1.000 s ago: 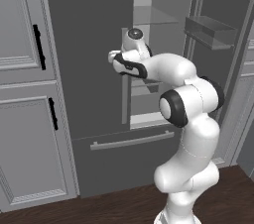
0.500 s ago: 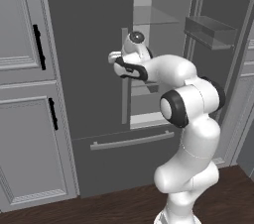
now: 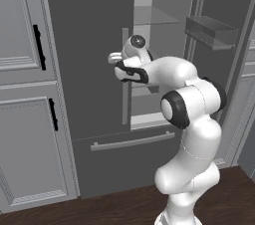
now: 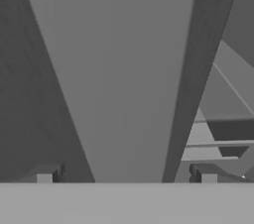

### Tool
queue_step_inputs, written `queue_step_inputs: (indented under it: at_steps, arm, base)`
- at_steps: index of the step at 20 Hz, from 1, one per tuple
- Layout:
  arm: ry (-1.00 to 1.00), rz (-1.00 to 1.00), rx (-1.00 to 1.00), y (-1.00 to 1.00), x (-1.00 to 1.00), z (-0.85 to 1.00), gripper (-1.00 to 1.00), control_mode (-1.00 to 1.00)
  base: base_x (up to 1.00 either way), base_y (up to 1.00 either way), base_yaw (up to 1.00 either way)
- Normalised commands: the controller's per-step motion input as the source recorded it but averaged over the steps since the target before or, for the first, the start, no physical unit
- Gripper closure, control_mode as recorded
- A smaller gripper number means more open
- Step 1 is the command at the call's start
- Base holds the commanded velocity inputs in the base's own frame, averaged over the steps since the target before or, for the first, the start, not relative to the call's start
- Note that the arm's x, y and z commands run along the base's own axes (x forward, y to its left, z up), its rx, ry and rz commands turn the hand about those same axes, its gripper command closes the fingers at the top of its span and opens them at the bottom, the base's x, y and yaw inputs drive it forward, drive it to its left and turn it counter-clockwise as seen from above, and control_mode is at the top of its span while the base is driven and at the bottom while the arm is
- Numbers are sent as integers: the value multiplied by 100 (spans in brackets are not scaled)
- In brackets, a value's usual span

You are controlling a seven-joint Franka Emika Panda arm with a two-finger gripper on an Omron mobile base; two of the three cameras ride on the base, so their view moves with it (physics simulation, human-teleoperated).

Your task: Grab a lemon wedge from the fridge and one ice cube from the ice bowl, and put them in the glass of lemonade.

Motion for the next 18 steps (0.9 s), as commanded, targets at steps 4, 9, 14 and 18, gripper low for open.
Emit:
queue_step_inputs:
  at_steps: [4,9,14,18]
  arm:
    - [10,0,0,46,23,0,100,-100]
    - [11,0,-1,39,6,0,100,-100]
    - [2,2,0,59,-17,0,100,-100]
    - [-2,9,0,84,-58,0,100,-100]
  base:
    - [0,0,0]
    - [0,0,0]
    - [0,0,0]
    - [0,0,0]
